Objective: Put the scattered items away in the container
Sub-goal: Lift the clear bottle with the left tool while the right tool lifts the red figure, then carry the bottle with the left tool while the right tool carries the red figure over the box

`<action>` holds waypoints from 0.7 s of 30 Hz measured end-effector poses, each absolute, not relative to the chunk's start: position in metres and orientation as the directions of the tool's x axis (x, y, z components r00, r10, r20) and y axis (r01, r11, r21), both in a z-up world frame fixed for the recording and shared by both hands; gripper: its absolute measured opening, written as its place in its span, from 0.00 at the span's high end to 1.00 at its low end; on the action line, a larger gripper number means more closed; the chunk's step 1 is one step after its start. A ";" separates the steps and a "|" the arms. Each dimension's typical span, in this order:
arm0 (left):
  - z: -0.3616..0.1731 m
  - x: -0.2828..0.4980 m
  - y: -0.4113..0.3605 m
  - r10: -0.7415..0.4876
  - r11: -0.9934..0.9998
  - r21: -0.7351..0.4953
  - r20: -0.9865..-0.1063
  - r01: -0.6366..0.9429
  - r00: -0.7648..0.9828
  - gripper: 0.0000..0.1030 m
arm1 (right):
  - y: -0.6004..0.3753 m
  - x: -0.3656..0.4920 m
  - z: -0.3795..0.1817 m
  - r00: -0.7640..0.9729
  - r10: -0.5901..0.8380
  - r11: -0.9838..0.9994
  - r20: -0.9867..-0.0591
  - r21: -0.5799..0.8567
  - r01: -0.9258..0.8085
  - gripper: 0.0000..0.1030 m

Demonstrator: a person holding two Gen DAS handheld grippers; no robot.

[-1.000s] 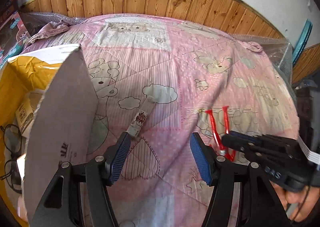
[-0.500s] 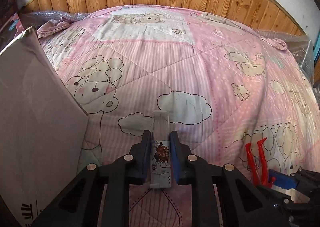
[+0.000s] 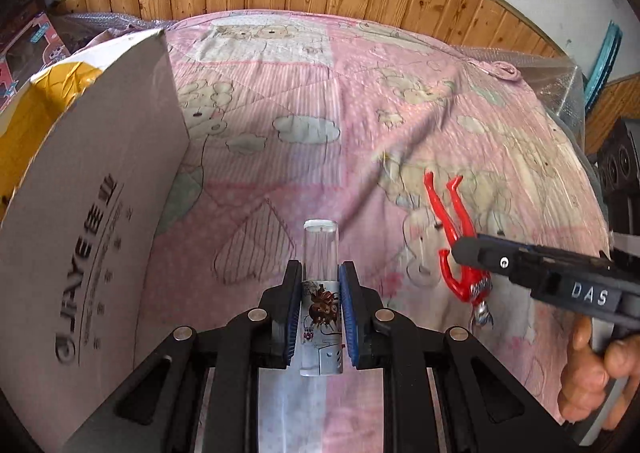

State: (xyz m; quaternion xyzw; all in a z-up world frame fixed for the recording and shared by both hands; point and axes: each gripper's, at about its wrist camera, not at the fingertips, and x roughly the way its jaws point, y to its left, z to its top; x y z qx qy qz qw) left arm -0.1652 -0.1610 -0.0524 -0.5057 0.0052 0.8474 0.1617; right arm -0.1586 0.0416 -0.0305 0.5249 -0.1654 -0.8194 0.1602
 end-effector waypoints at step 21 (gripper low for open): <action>-0.061 -0.106 -0.163 0.320 -0.928 -0.183 -0.839 -0.324 -0.441 0.81 | 0.021 -0.115 -0.035 -0.465 -0.354 -0.934 -0.812 0.326 0.144 0.85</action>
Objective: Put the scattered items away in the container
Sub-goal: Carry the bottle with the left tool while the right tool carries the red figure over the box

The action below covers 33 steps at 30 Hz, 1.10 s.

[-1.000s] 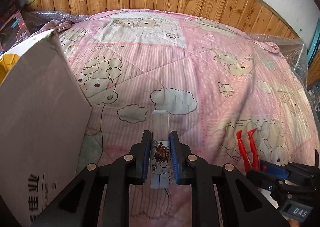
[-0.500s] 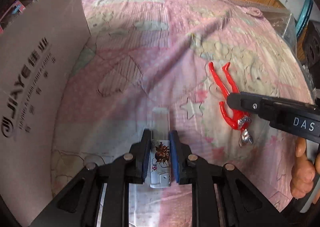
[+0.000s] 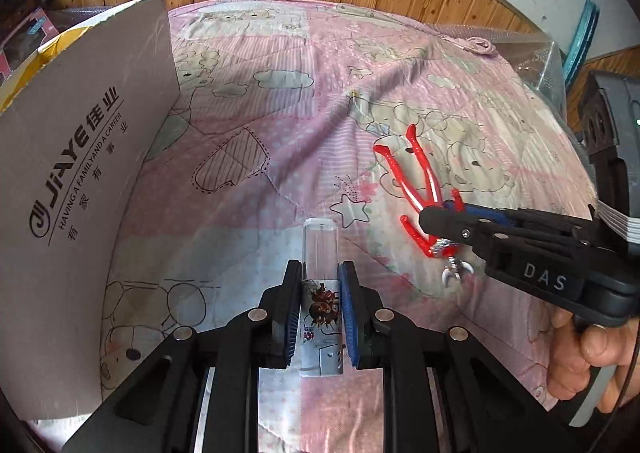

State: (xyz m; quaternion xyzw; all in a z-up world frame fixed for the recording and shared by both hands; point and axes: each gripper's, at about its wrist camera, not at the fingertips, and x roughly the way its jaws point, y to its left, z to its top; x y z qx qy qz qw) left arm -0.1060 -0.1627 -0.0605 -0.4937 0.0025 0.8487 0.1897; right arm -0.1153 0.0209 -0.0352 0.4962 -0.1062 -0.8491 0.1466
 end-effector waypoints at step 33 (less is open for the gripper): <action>-0.006 -0.037 -0.155 0.266 -0.944 -0.113 -0.819 -0.311 -0.508 0.81 | 0.033 -0.052 -0.006 -0.502 -0.424 -0.897 -0.753 0.425 0.121 0.85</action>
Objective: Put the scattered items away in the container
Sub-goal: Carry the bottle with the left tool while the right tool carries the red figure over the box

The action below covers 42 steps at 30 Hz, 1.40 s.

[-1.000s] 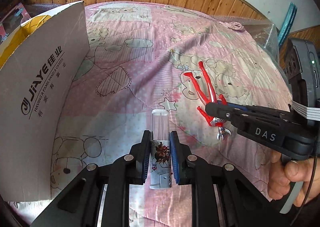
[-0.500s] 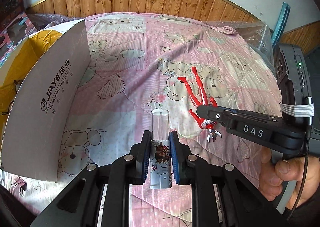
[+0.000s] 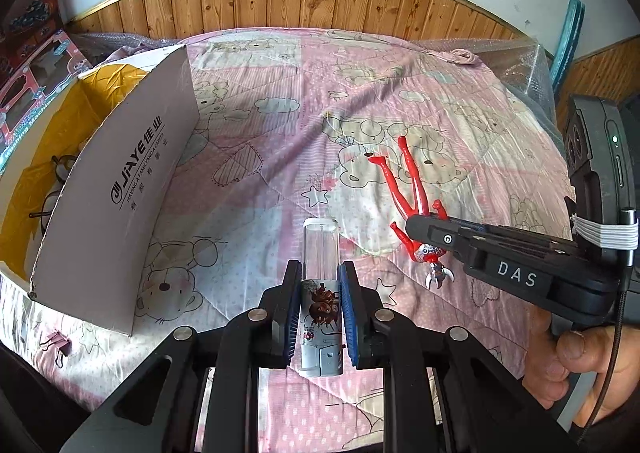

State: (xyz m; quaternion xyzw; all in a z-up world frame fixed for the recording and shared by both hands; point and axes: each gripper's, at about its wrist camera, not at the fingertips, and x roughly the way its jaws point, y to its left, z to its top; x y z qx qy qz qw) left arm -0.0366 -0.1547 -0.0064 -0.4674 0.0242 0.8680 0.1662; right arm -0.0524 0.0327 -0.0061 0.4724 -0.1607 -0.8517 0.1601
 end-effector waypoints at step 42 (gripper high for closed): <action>0.026 -0.015 -0.227 0.284 -0.956 -0.181 -0.776 -0.232 -0.563 0.81 | -0.048 -0.003 0.040 -0.517 -0.469 -0.883 -0.716 0.375 0.282 0.85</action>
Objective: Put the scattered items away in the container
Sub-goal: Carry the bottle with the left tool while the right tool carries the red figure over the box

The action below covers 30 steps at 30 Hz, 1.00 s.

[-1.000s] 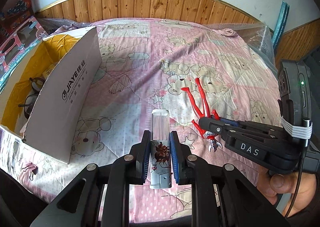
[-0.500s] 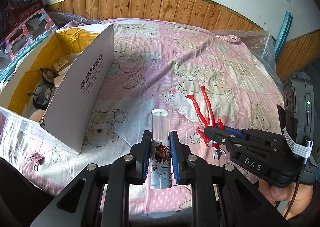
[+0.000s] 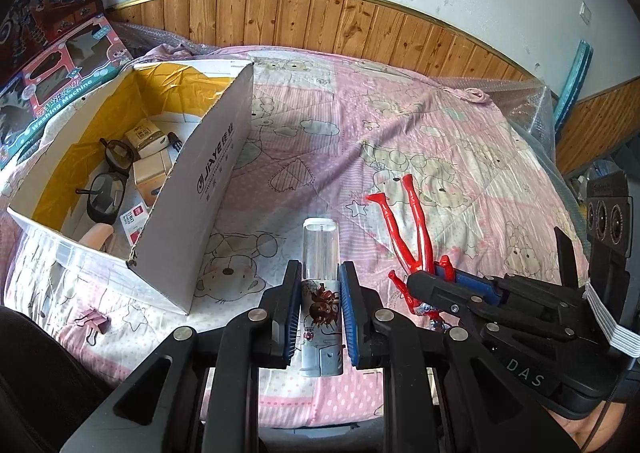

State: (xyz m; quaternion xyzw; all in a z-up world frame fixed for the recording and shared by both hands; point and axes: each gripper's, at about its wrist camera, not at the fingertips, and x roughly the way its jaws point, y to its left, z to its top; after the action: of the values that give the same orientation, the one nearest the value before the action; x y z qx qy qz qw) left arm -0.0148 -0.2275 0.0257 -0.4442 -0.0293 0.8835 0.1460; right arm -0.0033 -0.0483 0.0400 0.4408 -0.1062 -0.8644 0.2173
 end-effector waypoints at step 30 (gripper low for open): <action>0.081 -0.056 -0.297 0.292 -0.955 -0.257 -0.715 -0.148 -0.635 0.81 | -0.112 -0.047 0.104 -0.516 -0.531 -0.843 -0.672 0.363 0.396 0.85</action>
State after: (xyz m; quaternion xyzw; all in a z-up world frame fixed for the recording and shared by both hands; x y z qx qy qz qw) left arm -0.0560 -0.2972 0.0806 -0.4094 -0.0875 0.8999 0.1222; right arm -0.0468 -0.1121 0.1039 0.4127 -0.0820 -0.8669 0.2675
